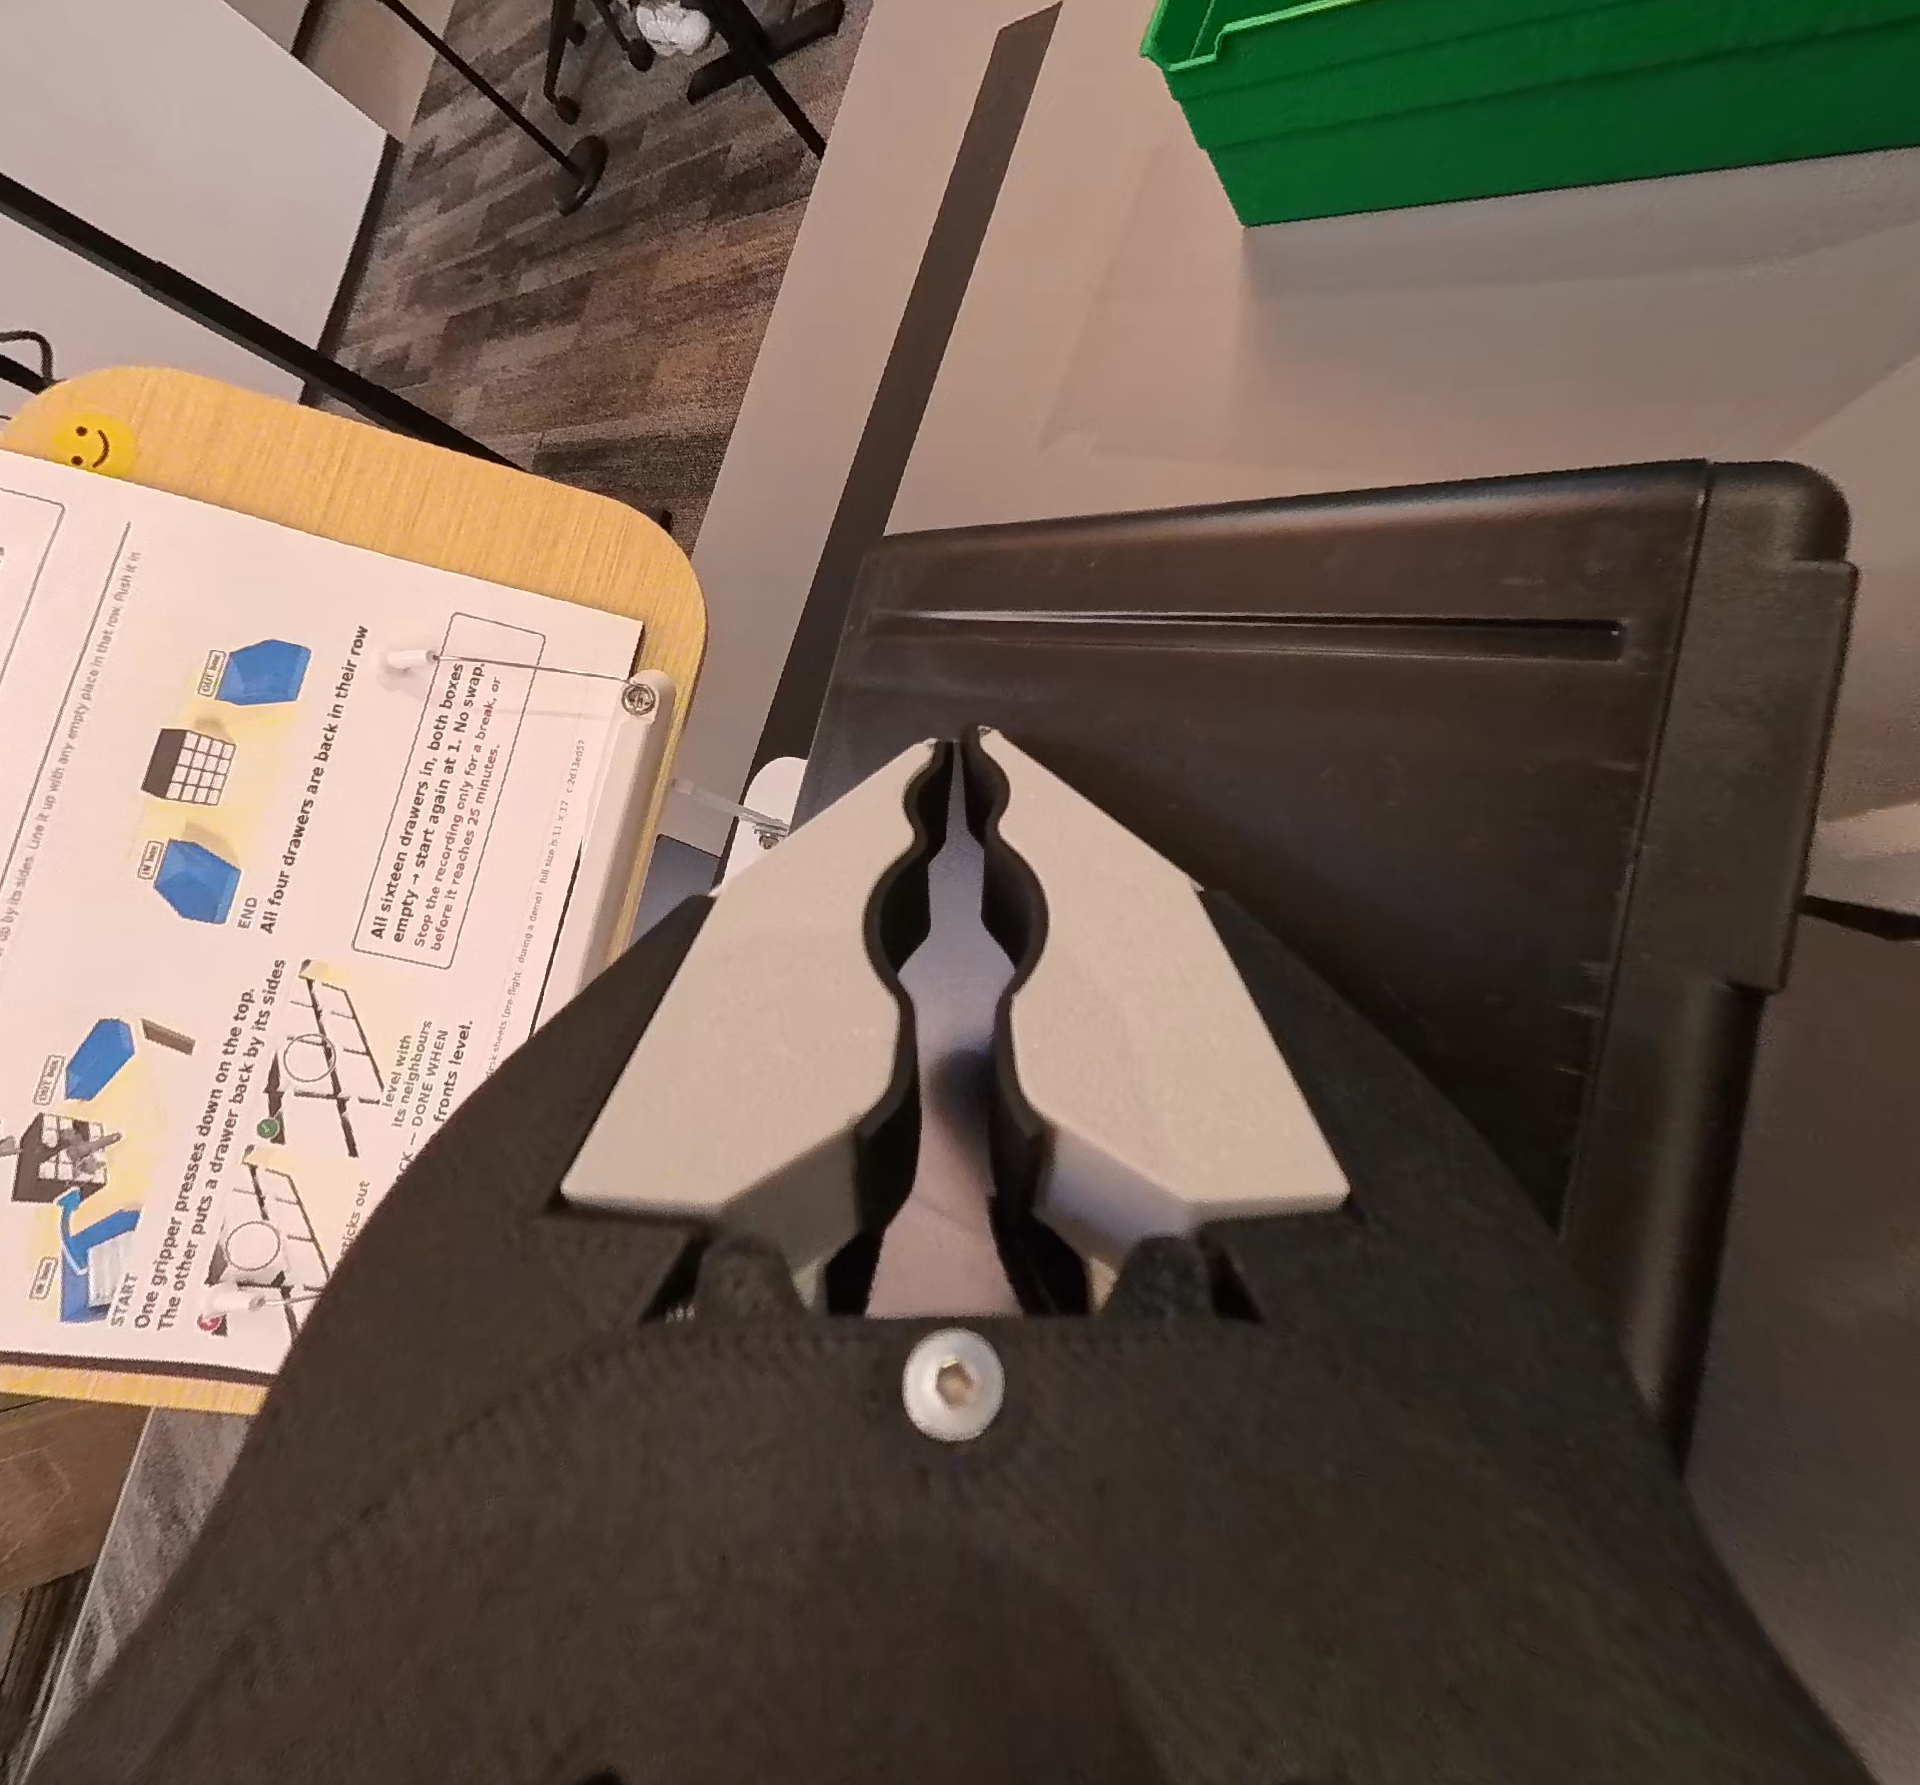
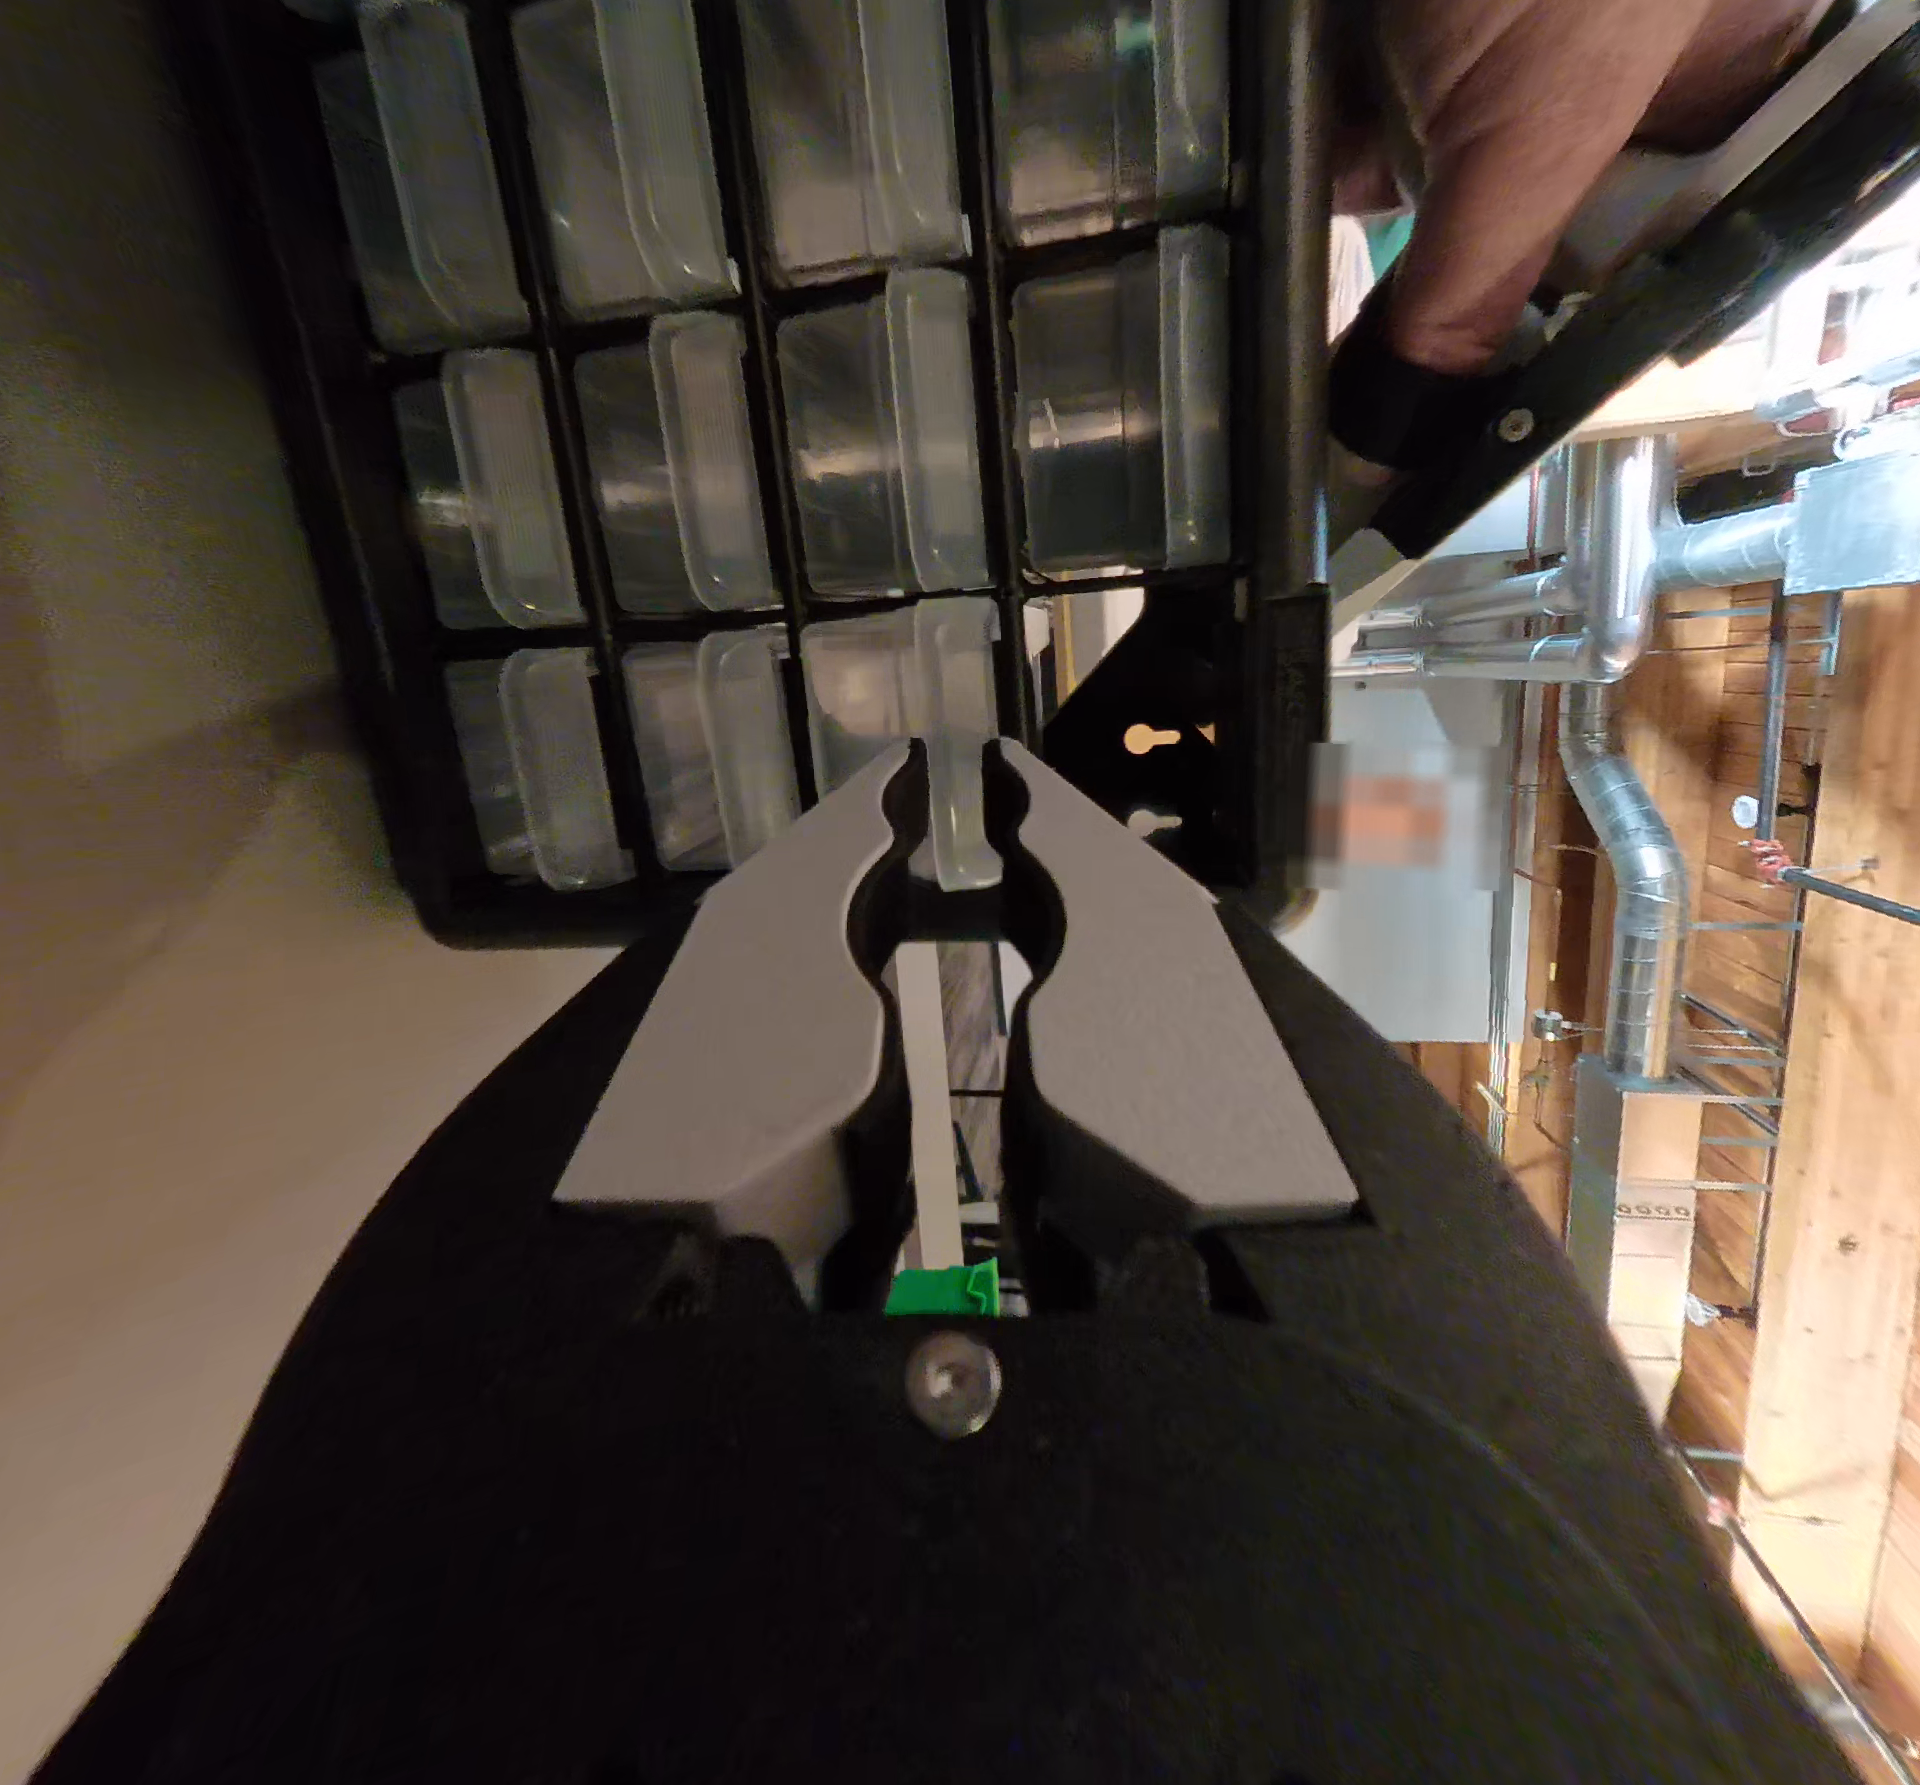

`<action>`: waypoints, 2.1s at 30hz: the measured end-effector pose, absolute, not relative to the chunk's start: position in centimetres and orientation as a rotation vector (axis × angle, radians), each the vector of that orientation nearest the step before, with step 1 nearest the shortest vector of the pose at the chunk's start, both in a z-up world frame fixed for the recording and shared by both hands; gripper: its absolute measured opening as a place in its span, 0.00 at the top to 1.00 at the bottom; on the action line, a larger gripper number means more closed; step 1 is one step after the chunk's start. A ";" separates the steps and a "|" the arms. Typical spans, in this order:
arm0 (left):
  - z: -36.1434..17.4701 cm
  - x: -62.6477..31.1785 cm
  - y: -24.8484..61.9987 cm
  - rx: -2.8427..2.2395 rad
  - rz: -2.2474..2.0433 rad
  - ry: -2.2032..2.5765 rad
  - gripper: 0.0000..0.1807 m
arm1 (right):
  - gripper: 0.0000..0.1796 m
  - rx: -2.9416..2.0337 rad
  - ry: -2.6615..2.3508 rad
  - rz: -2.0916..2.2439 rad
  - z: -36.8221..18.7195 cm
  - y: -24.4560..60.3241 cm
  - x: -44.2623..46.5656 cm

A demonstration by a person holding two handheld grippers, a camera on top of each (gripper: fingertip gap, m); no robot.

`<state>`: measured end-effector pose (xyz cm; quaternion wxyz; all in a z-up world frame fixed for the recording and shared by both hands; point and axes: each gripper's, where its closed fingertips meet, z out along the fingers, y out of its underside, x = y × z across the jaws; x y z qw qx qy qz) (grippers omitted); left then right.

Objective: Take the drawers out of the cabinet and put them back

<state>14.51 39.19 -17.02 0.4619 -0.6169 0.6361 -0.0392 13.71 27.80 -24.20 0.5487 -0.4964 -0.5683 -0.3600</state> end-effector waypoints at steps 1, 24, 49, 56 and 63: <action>-17.0 14.5 39.2 -1.517 -0.096 1.564 1.00 | 0.95 -1.169 -1.352 -0.845 -24.2 27.2 13.6; -17.0 14.5 39.3 -1.514 -0.085 1.561 1.00 | 0.98 -1.121 -1.333 -0.781 -21.9 17.1 13.0; -17.0 14.5 39.3 -1.508 -0.075 1.560 1.00 | 1.00 -1.773 -0.887 -1.261 -10.9 21.2 43.5; -17.0 14.5 39.3 -1.508 -0.075 1.559 1.00 | 1.00 -2.063 -0.945 -1.459 -20.1 25.8 52.2; -17.0 14.5 39.3 -1.507 -0.074 1.560 1.00 | 0.99 -2.115 -0.949 -1.333 -24.1 26.1 48.5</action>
